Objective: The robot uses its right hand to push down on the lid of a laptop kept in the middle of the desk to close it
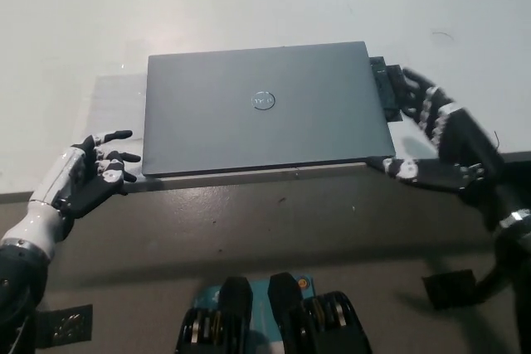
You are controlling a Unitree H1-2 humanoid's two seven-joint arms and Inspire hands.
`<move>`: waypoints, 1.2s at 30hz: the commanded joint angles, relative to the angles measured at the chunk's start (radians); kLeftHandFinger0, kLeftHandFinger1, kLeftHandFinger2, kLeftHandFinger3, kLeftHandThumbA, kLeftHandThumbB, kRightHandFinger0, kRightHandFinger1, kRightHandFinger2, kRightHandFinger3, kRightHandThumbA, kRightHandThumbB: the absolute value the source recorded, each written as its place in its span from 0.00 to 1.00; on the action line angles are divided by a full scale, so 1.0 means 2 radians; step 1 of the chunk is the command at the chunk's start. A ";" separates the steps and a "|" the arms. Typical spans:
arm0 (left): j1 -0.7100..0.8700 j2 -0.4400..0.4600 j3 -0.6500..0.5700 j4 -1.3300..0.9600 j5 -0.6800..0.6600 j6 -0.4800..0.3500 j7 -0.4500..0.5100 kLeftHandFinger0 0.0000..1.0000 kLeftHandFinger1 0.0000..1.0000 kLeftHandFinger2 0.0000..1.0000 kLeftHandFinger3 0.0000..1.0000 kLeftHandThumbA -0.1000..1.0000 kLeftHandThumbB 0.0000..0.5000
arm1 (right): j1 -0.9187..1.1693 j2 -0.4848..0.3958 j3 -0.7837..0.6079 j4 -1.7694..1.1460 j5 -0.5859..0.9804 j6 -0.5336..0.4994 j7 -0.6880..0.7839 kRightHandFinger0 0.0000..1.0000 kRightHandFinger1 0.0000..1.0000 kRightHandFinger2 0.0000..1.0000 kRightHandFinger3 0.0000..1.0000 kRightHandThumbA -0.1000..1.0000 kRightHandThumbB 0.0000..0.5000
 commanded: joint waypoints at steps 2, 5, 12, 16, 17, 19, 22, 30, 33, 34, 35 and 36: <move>-0.001 0.005 0.011 -0.016 0.003 0.008 0.007 0.46 0.49 0.58 0.76 0.25 0.00 | 0.020 -0.033 -0.022 -0.058 0.046 0.003 -0.023 1.00 1.00 1.00 1.00 1.00 0.73; -0.001 0.002 0.014 -0.017 -0.002 0.009 0.008 0.44 0.47 0.56 0.74 0.24 0.01 | 0.055 -0.043 -0.041 -0.081 0.063 0.003 -0.040 1.00 1.00 1.00 1.00 1.00 0.79; -0.002 0.001 0.015 -0.016 0.001 0.009 0.008 0.40 0.44 0.55 0.75 0.21 0.00 | 0.137 -0.022 -0.089 -0.069 0.060 -0.008 -0.058 1.00 1.00 1.00 1.00 1.00 0.80; 0.001 -0.002 0.016 -0.014 0.002 0.005 0.010 0.36 0.41 0.53 0.74 0.21 0.00 | 0.159 -0.008 -0.106 -0.039 0.059 -0.034 -0.064 1.00 1.00 0.99 1.00 1.00 0.82; 0.002 -0.003 0.017 -0.015 0.001 0.006 0.011 0.37 0.41 0.53 0.74 0.21 0.00 | 0.163 -0.007 -0.107 -0.035 0.055 -0.039 -0.065 1.00 1.00 0.99 1.00 1.00 0.81; 0.002 -0.004 0.017 -0.017 0.001 0.007 0.011 0.37 0.41 0.53 0.74 0.21 0.00 | 0.167 -0.004 -0.110 -0.031 0.053 -0.042 -0.067 1.00 1.00 0.98 1.00 1.00 0.81; 0.001 -0.006 0.018 -0.016 -0.001 0.007 0.010 0.38 0.43 0.54 0.74 0.22 0.00 | 0.174 -0.001 -0.113 -0.023 0.054 -0.054 -0.067 1.00 1.00 0.99 1.00 1.00 0.82; 0.003 -0.008 0.020 -0.015 -0.002 0.002 0.007 0.37 0.43 0.54 0.74 0.22 0.00 | 0.178 0.002 -0.116 0.008 0.047 -0.076 -0.074 1.00 1.00 0.99 1.00 1.00 0.73; 0.004 -0.011 0.019 -0.012 -0.001 -0.003 0.007 0.37 0.42 0.55 0.74 0.23 0.00 | 0.176 -0.005 -0.112 0.011 0.044 -0.079 -0.071 1.00 1.00 0.99 1.00 1.00 0.77; 0.005 -0.012 0.020 -0.011 -0.002 -0.004 0.007 0.38 0.43 0.55 0.74 0.23 0.00 | 0.175 -0.006 -0.110 0.007 0.041 -0.073 -0.073 1.00 1.00 0.99 1.00 1.00 0.75; 0.007 -0.013 0.020 -0.011 -0.002 -0.004 0.007 0.38 0.43 0.55 0.74 0.23 0.00 | 0.174 -0.007 -0.109 0.006 0.038 -0.072 -0.075 1.00 1.00 0.97 1.00 1.00 0.74; 0.009 -0.013 0.021 -0.013 -0.002 -0.001 0.008 0.39 0.43 0.55 0.74 0.22 0.00 | 0.173 -0.007 -0.107 0.005 0.036 -0.071 -0.075 1.00 1.00 0.97 1.00 1.00 0.75</move>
